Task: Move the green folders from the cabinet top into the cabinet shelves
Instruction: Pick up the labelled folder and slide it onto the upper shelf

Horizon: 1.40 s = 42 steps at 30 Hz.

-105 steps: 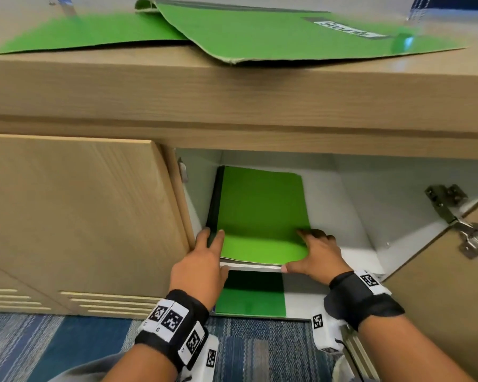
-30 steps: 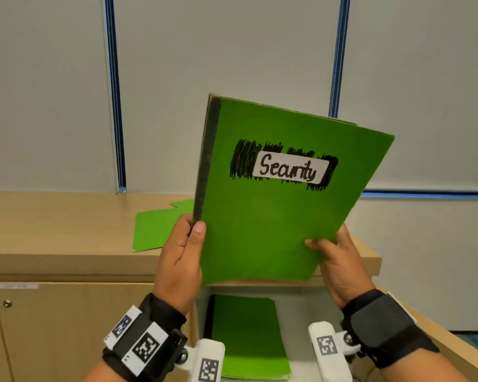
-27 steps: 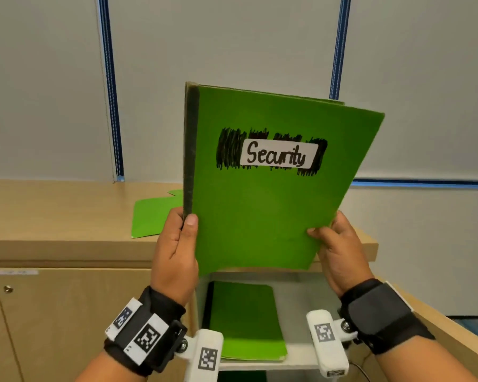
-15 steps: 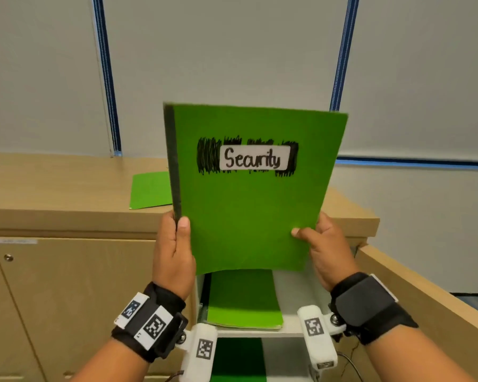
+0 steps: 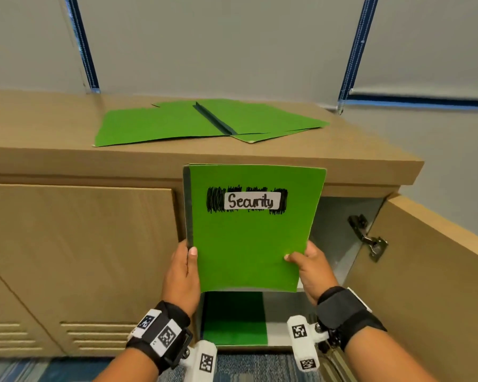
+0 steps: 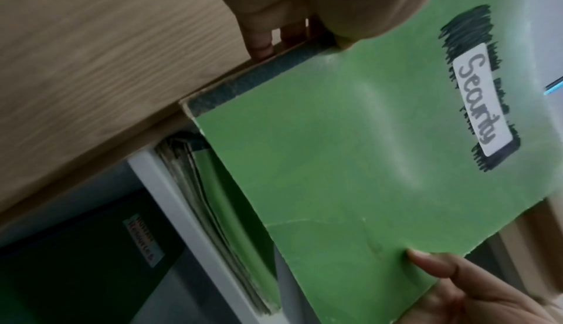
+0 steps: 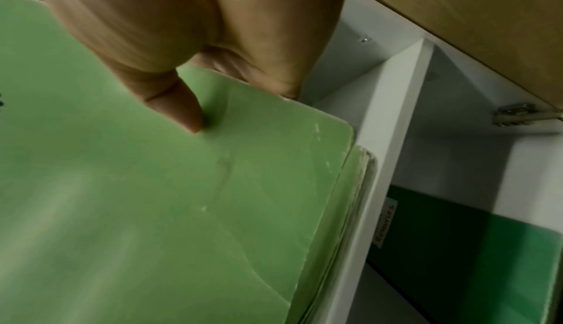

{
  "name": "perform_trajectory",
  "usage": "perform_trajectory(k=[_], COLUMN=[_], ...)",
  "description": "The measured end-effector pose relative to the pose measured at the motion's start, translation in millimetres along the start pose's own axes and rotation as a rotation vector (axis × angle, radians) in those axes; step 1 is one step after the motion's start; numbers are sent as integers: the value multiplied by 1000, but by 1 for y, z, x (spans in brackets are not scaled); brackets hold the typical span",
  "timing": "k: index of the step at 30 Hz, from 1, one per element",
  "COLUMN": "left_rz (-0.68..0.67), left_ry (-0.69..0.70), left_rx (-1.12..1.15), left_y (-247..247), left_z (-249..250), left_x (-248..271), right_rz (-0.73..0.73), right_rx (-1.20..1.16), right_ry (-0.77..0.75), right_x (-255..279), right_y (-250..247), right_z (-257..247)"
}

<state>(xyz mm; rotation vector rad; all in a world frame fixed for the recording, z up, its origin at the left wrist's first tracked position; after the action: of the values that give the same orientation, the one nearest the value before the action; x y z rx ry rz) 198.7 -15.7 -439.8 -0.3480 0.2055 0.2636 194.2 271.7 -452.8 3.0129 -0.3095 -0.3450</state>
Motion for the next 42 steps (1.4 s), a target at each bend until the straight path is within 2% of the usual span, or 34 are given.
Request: perform_trajectory(k=[6, 9, 12, 16, 18, 21, 25, 27, 31, 36, 42], left_rz=[-16, -7, -37, -115, -160, -207, -398, -474, -535, -541, -422], left_ry=[-93, -73, -76, -113, -128, -6, 195, 224, 216, 184, 191], left_rx=[-22, -46, -79, -186, -192, -336, -747, -876, -1013, -1051, -1022], left_y=[30, 44, 57, 73, 79, 86, 108, 116, 123, 121, 110], left_z=[-24, -38, -49, -58, -61, -55, -61, -70, -84, -85, -84], left_x=[0, -4, -8, -10, -6, -3, 3, 7, 1, -10, -15], right_rz=[-10, -17, -23, 75, 75, 63, 30, 0, -47, -79, -60], right_rx=[10, 16, 15, 36, 84, 214, 395, 488, 527, 499, 510], right_ry=[137, 182, 189, 157, 135, 154, 108, 107, 166, 201, 189], right_x=[-15, -21, -25, -38, -48, -59, -71, -75, -78, -79, -88], right_y=[-13, -19, -31, -56, -63, -72, -68, -60, -43, -25, -13], right_z=[58, 80, 95, 104, 102, 107, 114, 117, 132, 136, 153])
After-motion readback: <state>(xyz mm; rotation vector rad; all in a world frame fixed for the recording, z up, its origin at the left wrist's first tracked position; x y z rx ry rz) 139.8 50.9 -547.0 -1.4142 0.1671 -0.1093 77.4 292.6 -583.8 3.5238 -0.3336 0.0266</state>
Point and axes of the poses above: each hand's wrist, its own x-axis away from the middle knuckle, its own y-axis out of the palm, z = x × y, the point moved 9 cm from there along -x, towards the middle knuckle, and after that the axes turned 11 degrees about -y, right-handed, at the moved point
